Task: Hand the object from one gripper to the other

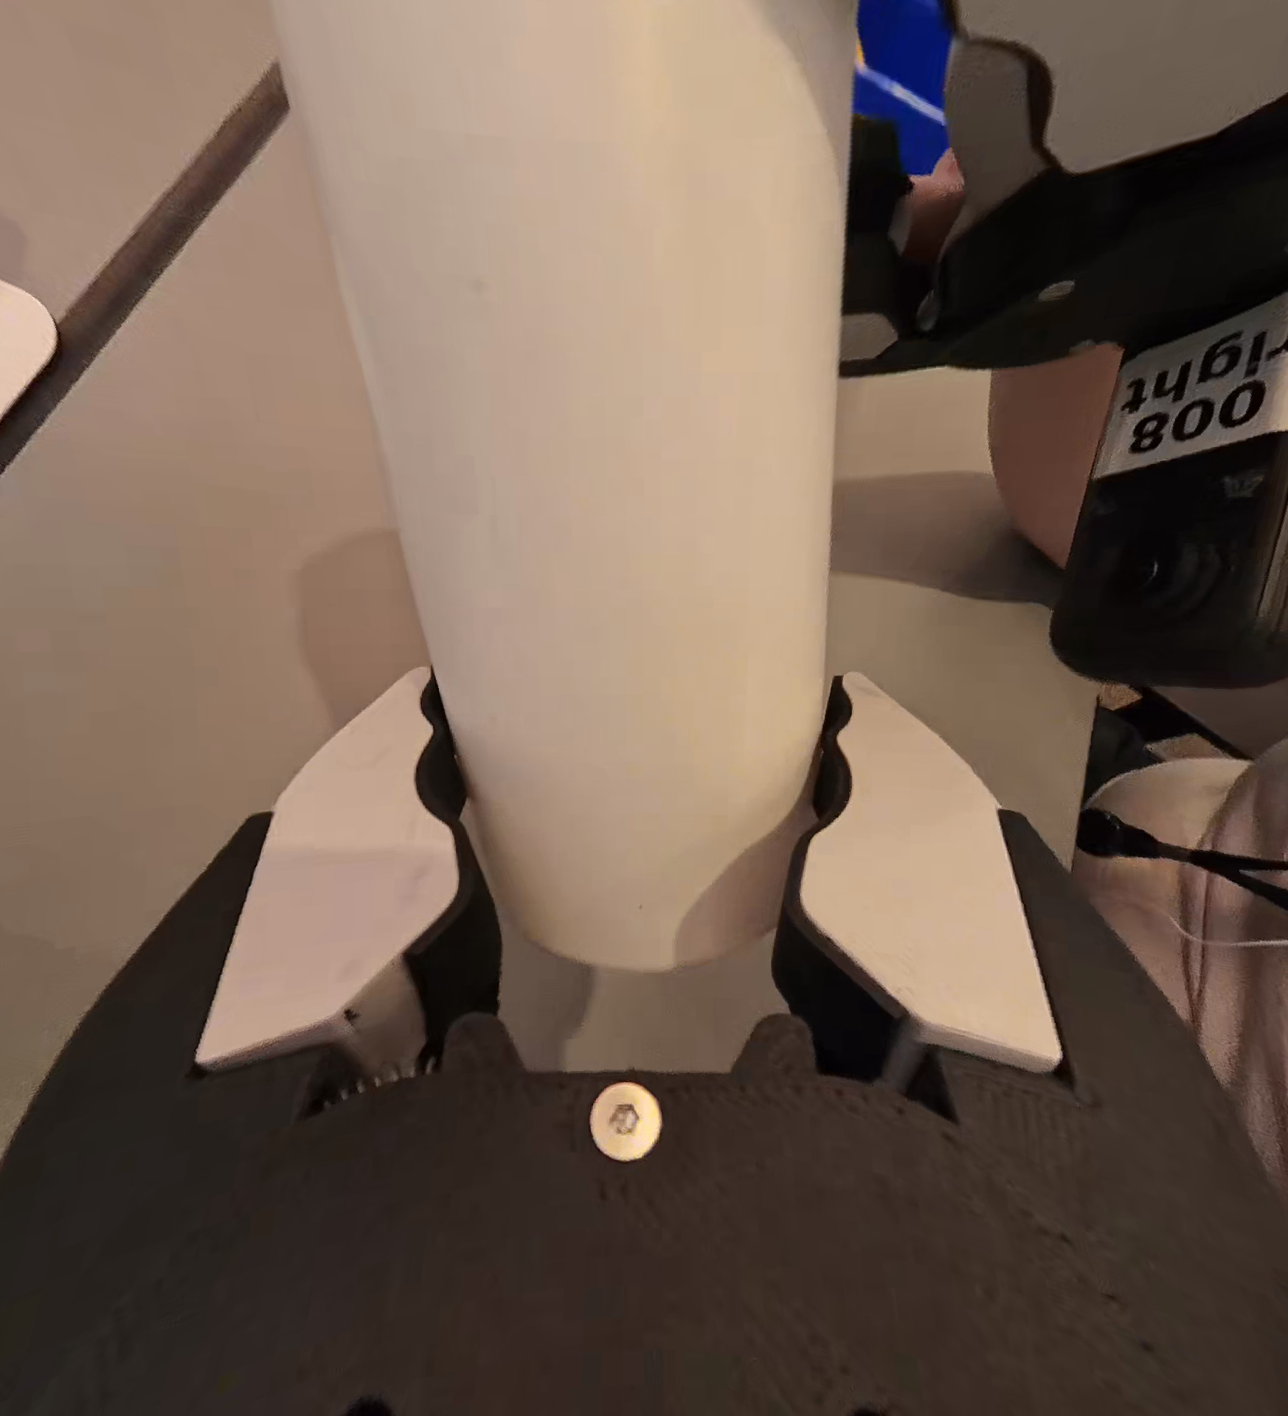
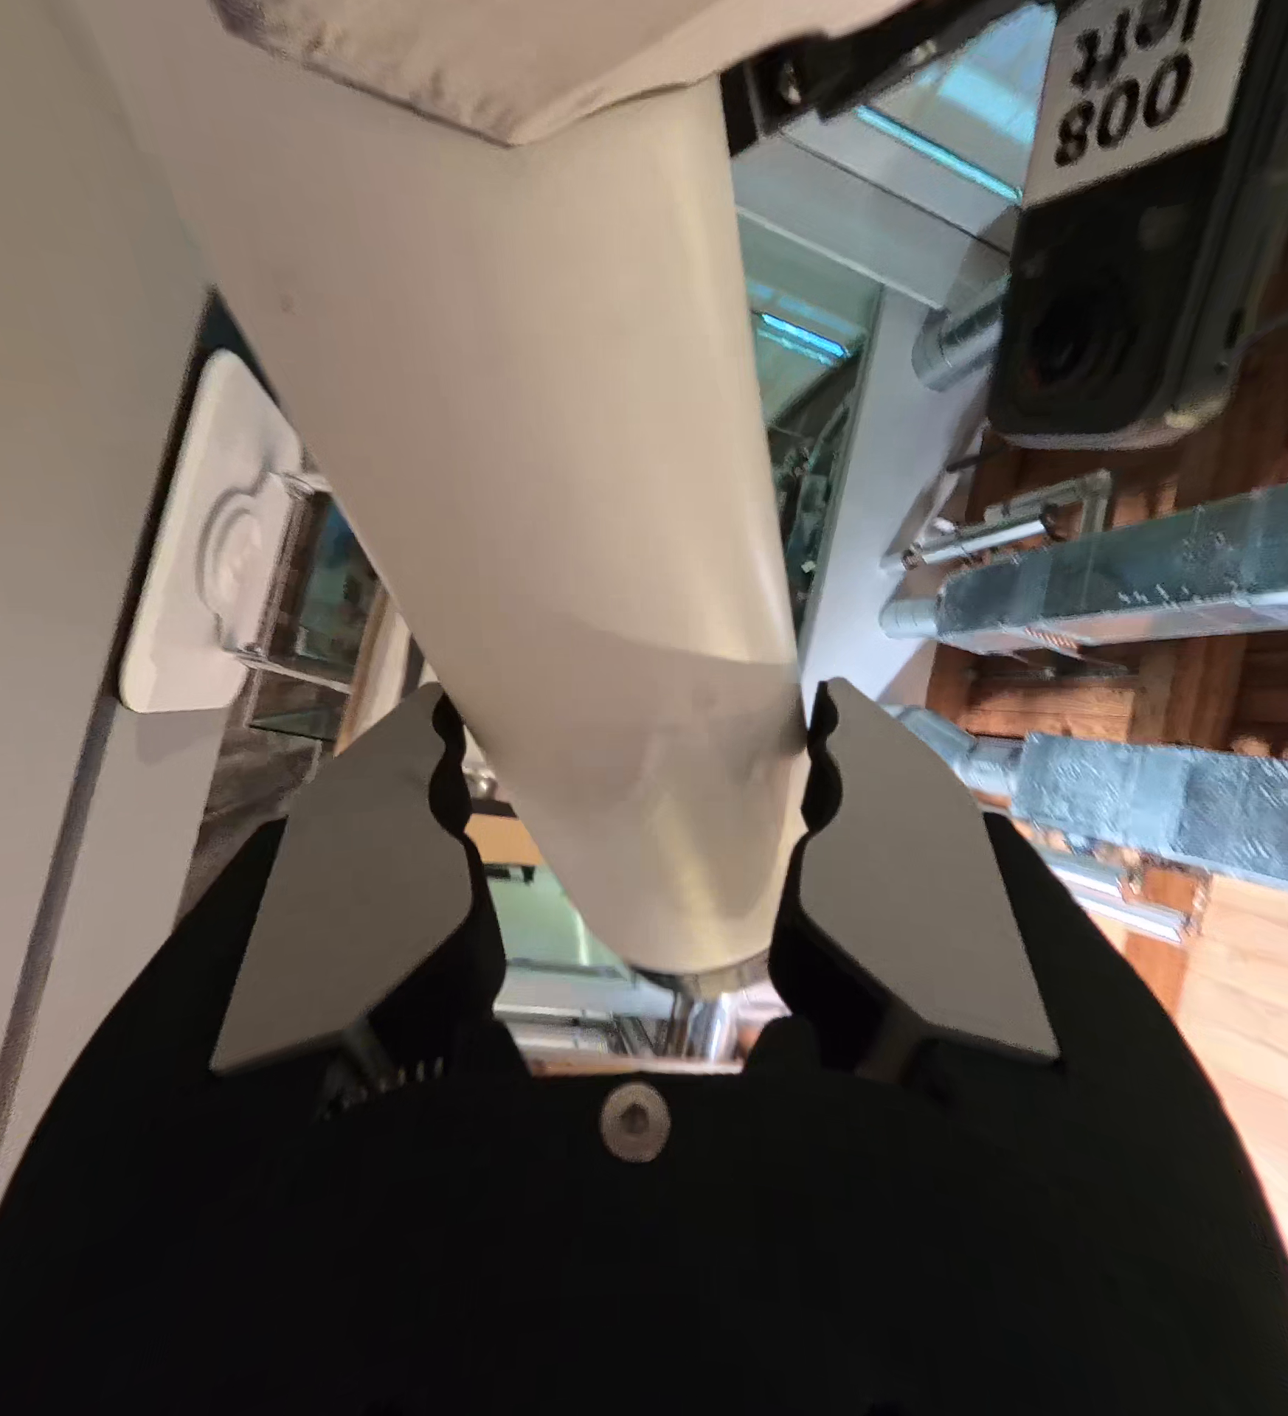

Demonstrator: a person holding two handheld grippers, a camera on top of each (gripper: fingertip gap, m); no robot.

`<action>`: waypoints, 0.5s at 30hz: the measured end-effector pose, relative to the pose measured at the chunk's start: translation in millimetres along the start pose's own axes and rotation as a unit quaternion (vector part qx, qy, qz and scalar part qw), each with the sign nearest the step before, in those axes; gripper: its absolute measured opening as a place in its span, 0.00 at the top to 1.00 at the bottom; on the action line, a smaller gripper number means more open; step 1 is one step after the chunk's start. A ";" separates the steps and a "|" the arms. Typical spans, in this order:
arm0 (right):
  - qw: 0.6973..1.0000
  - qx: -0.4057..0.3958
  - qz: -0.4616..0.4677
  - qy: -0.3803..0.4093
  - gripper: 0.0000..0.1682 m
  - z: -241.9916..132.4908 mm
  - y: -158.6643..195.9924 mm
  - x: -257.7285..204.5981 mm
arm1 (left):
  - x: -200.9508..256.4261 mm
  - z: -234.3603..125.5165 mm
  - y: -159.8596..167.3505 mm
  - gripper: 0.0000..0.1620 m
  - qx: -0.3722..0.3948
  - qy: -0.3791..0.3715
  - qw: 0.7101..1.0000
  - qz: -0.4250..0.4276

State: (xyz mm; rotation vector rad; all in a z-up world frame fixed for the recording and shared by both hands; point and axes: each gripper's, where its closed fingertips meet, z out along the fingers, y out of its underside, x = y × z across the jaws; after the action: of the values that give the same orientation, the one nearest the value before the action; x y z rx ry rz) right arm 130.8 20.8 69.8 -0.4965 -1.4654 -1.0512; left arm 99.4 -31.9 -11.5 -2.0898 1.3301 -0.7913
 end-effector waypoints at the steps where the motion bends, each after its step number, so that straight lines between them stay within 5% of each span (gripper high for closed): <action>1: 1.000 -0.017 0.008 0.021 0.47 1.3 6.8 7.0 | -1.0 0.8 -4.3 0.44 0.013 0.006 1.000 -0.005; 8: 0.969 -0.105 0.123 0.186 0.49 -25.0 54.8 74.7 | 2.7 8.3 -39.3 0.45 0.119 0.064 0.991 0.005; 15: 0.872 0.016 0.469 0.139 0.62 -32.1 64.9 80.1 | 22.5 -7.5 -81.8 0.45 0.249 0.094 0.962 0.052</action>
State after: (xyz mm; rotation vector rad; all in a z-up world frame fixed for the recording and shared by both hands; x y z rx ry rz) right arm 184.6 5.3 162.1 -0.8724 -0.7975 -0.2898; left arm 151.3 -23.1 55.5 -1.5687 1.1690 -1.1638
